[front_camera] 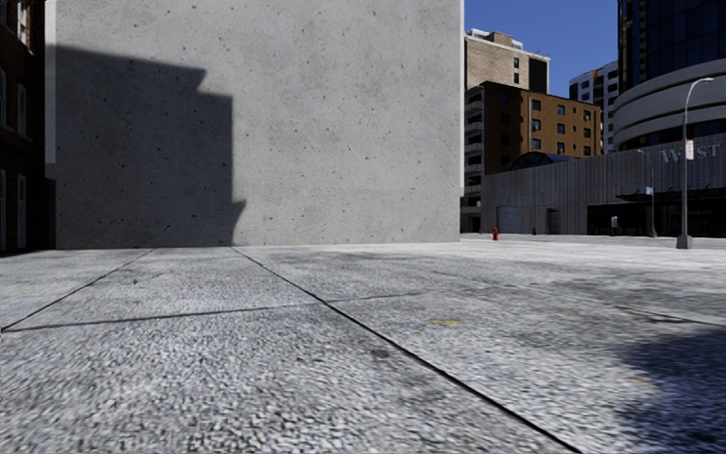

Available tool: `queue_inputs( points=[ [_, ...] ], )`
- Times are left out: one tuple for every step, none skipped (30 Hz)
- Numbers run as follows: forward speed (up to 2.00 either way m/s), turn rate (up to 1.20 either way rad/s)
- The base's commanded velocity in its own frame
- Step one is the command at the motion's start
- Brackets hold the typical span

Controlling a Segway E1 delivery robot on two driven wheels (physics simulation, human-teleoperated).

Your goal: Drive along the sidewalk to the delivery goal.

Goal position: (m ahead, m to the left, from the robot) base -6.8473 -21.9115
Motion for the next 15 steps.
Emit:
queue_inputs(
  points=[
    [2.00, -0.42],
    [2.00, -0.60],
    [2.00, -0.70],
    [2.00, -0.70],
    [2.00, -0.72],
    [2.00, -0.72],
    [2.00, -0.73],
    [2.00, -0.73],
    [2.00, -0.73],
    [2.00, -0.73],
    [2.00, -0.73],
    [2.00, -0.73],
    [2.00, -0.78],
    [2.00, -0.83],
    [2.00, -0.83]
  ],
)
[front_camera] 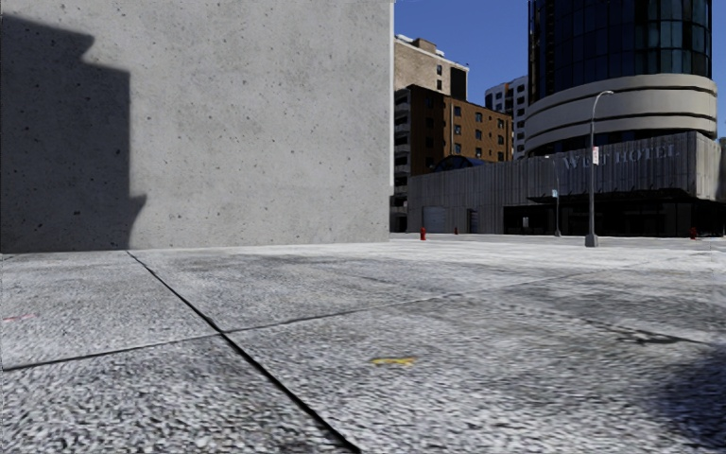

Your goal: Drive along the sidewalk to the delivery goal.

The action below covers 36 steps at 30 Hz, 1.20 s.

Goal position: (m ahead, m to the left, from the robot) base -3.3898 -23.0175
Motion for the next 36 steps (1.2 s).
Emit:
queue_inputs(
  points=[
    [2.00, -0.83],
    [2.00, -0.83],
    [2.00, -0.84],
    [2.00, -0.84],
    [2.00, -0.84],
    [2.00, -0.84],
    [2.00, -0.84],
    [2.00, -0.84],
    [2.00, -0.84],
    [2.00, -0.84],
    [2.00, -0.84],
    [2.00, -0.84],
    [2.00, -0.84],
    [2.00, -0.84],
    [2.00, -0.74],
    [2.00, -0.08],
    [2.00, 0.00],
    [2.00, 0.00],
    [2.00, 0.00],
    [2.00, 0.00],
    [2.00, 0.00],
    [2.00, 0.00],
    [2.00, 0.00],
    [2.00, -0.04],
    [2.00, -0.04],
    [2.00, -0.23],
    [2.00, -0.29],
    [2.00, -0.32],
    [2.00, -0.32],
    [2.00, -0.32],
    [2.00, -0.32],
    [2.00, -0.32],
    [2.00, -0.32],
    [2.00, -0.33],
    [2.00, -0.33],
    [2.00, -0.33]
  ],
)
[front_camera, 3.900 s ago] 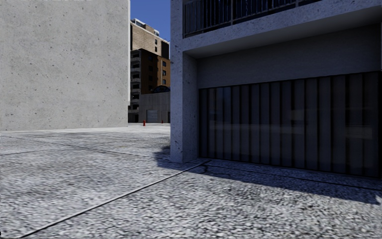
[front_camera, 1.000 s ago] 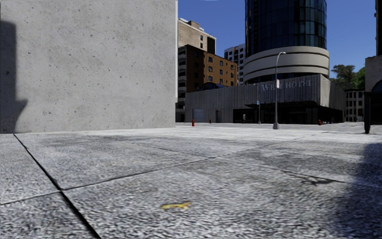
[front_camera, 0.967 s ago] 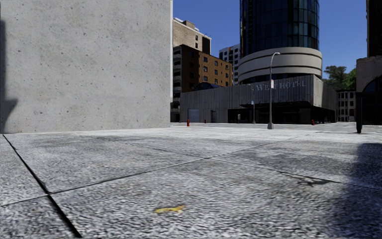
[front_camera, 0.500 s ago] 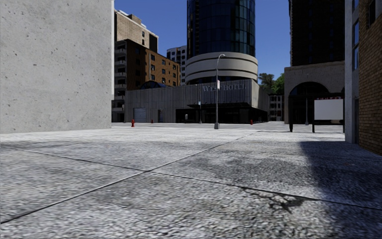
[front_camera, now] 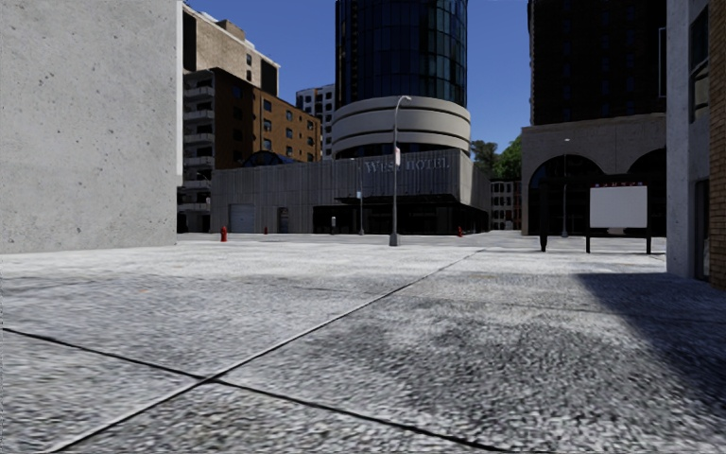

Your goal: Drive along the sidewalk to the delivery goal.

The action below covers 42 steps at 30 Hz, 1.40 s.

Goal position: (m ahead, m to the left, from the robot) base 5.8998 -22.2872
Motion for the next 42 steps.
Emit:
queue_inputs(
  points=[
    [2.00, -0.33],
    [2.00, -0.33],
    [2.00, -0.33],
    [2.00, -0.33],
    [2.00, -0.33],
    [2.00, -0.33],
    [2.00, -0.33],
    [2.00, -0.33],
    [2.00, -0.33],
    [2.00, -0.33],
    [2.00, -0.33],
    [2.00, -0.33],
    [2.00, -0.33],
    [2.00, -0.33],
    [2.00, -0.33],
    [2.00, -0.33],
    [2.00, -0.34],
    [2.00, -0.34],
    [2.00, -0.35],
    [2.00, -0.39],
    [2.00, -0.40],
    [2.00, -0.40],
    [2.00, -0.41],
    [2.00, -0.41],
    [2.00, -0.41],
    [2.00, -0.41],
    [2.00, -0.41],
    [2.00, -0.41],
    [2.00, -0.41],
    [2.00, -0.41],
    [2.00, -0.41],
    [2.00, -0.41],
    [2.00, -0.41],
    [2.00, -0.41],
    [2.00, -0.41],
    [2.00, -0.41],
    [2.00, -0.41],
    [2.00, -0.41],
    [2.00, -0.41],
    [2.00, -0.41],
    [2.00, -0.41],
    [2.00, -0.41]
  ],
)
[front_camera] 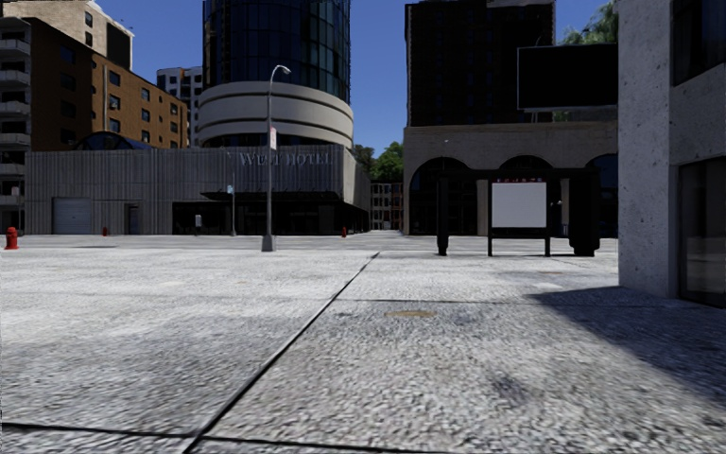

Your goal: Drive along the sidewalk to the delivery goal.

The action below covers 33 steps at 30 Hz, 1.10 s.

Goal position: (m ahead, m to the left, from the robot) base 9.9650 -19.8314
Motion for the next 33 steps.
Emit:
queue_inputs(
  points=[
    [2.00, -0.41],
    [2.00, -0.41],
    [2.00, -0.41],
    [2.00, -0.41],
    [2.00, -0.41],
    [2.00, -0.41],
    [2.00, -0.41],
    [2.00, -0.41],
    [2.00, -0.41],
    [2.00, -0.41],
    [2.00, -0.41],
    [2.00, -0.41],
    [2.00, -0.41],
    [2.00, -0.41],
    [2.00, -0.41],
    [2.00, -0.41],
    [2.00, -0.41],
    [2.00, -0.41],
    [2.00, -0.41],
    [2.00, -0.41],
    [2.00, -0.41],
    [2.00, -0.41],
    [2.00, -0.41],
    [2.00, -0.41],
    [2.00, -0.41],
    [2.00, -0.41],
    [2.00, -0.41],
    [2.00, -0.41],
    [2.00, -0.41],
    [2.00, -0.41],
    [2.00, -0.41],
    [2.00, -0.41],
    [2.00, -0.41]
  ],
)
